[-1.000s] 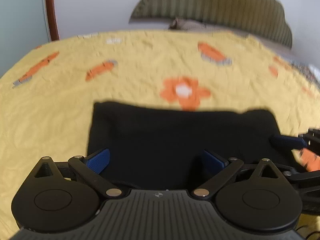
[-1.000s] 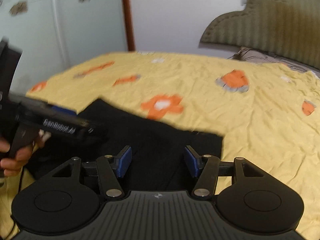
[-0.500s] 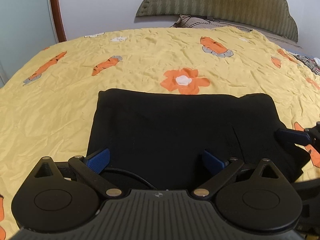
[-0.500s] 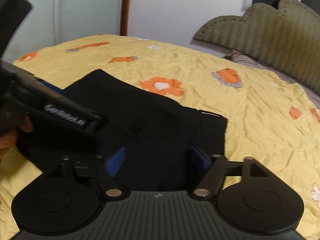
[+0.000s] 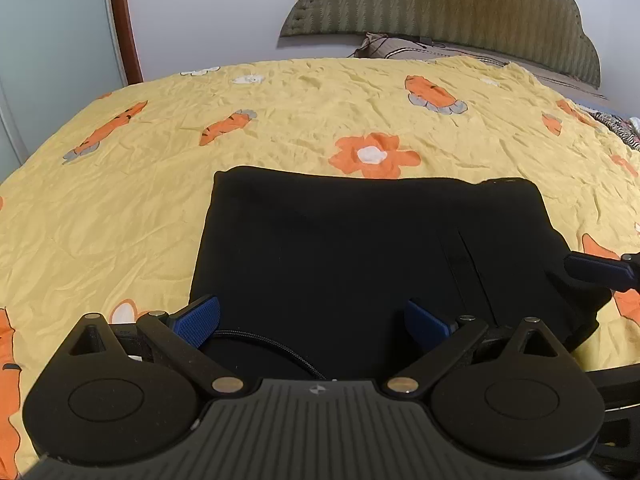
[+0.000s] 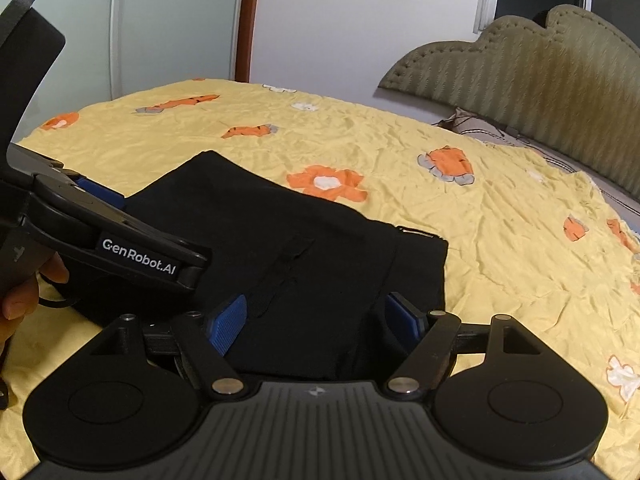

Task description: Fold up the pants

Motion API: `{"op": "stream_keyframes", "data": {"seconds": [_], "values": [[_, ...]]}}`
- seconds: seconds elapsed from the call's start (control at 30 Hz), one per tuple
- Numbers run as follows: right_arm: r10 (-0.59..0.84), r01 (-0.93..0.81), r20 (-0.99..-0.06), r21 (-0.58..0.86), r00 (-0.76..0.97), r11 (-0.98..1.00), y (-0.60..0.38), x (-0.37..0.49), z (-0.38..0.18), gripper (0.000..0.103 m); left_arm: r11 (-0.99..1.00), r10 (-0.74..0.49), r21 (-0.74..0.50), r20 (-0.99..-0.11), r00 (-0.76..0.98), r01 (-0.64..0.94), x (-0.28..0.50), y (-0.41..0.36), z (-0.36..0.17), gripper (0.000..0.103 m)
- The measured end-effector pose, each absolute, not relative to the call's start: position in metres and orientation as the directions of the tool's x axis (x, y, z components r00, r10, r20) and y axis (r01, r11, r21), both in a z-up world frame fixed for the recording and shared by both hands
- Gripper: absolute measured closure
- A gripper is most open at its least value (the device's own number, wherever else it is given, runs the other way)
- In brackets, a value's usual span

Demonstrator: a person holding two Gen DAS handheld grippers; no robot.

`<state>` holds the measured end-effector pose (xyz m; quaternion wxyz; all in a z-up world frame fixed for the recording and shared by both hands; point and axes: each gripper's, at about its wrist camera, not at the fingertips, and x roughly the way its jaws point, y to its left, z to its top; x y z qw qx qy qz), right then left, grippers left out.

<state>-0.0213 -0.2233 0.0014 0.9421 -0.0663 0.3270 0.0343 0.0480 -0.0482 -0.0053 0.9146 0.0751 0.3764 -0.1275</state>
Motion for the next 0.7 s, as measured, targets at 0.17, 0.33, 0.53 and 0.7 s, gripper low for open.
{"op": "stream_keyframes", "data": {"seconds": [0.17,0.33,0.53,0.7], "values": [[-0.010,-0.111,-0.638,-0.149,0.770,0.983,-0.224,-0.024,-0.011,0.020,0.941,-0.155,0.103,-0.714,0.683,0.321,0.036,-0.044,-0.011,0.001],[-0.005,-0.028,-0.595,-0.045,0.804,0.999,-0.254,-0.054,-0.005,0.019,0.942,-0.196,0.055,-0.711,0.675,0.332,0.011,-0.018,-0.002,0.002],[0.076,0.000,-0.542,0.139,0.837,0.990,-0.288,-0.075,-0.002,0.034,0.945,-0.258,-0.039,-0.698,0.668,0.324,0.002,-0.015,0.008,0.002],[0.101,-0.037,-0.538,0.128,0.837,0.991,-0.286,-0.064,-0.004,0.042,0.948,-0.263,-0.062,-0.701,0.663,0.311,0.010,-0.028,0.002,0.003]]}}
